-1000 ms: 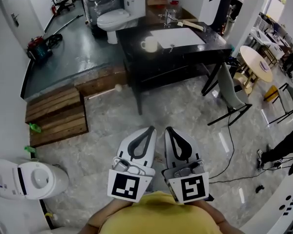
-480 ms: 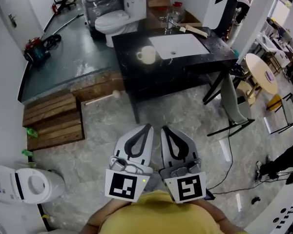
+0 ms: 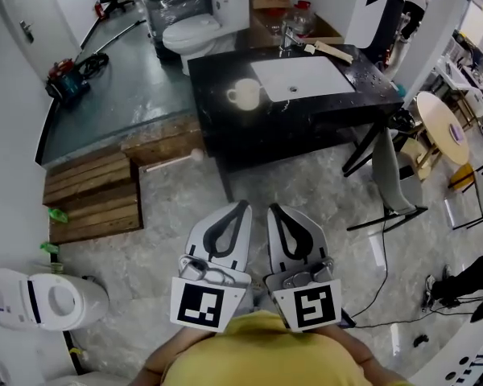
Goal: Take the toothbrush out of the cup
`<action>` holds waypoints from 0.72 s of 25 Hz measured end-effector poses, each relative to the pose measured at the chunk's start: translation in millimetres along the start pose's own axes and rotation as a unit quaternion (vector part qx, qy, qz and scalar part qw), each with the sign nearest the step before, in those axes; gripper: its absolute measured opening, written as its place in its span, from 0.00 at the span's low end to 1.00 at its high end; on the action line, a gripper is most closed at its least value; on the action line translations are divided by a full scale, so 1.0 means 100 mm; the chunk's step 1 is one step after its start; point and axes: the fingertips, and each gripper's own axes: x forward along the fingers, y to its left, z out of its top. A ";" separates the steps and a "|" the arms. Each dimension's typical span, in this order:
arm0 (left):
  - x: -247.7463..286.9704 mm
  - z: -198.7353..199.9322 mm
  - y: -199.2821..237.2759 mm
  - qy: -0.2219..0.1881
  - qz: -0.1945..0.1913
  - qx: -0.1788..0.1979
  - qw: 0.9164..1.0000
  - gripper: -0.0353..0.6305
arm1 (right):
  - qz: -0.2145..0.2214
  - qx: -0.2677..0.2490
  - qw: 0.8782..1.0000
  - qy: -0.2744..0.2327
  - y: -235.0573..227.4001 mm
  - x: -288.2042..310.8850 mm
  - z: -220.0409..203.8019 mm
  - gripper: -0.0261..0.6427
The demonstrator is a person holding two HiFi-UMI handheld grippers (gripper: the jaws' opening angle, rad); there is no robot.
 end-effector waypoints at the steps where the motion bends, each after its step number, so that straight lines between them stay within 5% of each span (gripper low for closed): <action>1: 0.01 -0.01 0.02 0.003 0.002 0.001 1.000 0.07 | 0.002 0.000 1.000 -0.001 -0.01 0.02 0.00 0.06; 18: 0.92 -0.11 0.65 0.008 -0.014 -0.009 1.000 0.07 | -0.023 0.005 1.000 0.006 -0.48 0.98 -0.11 0.06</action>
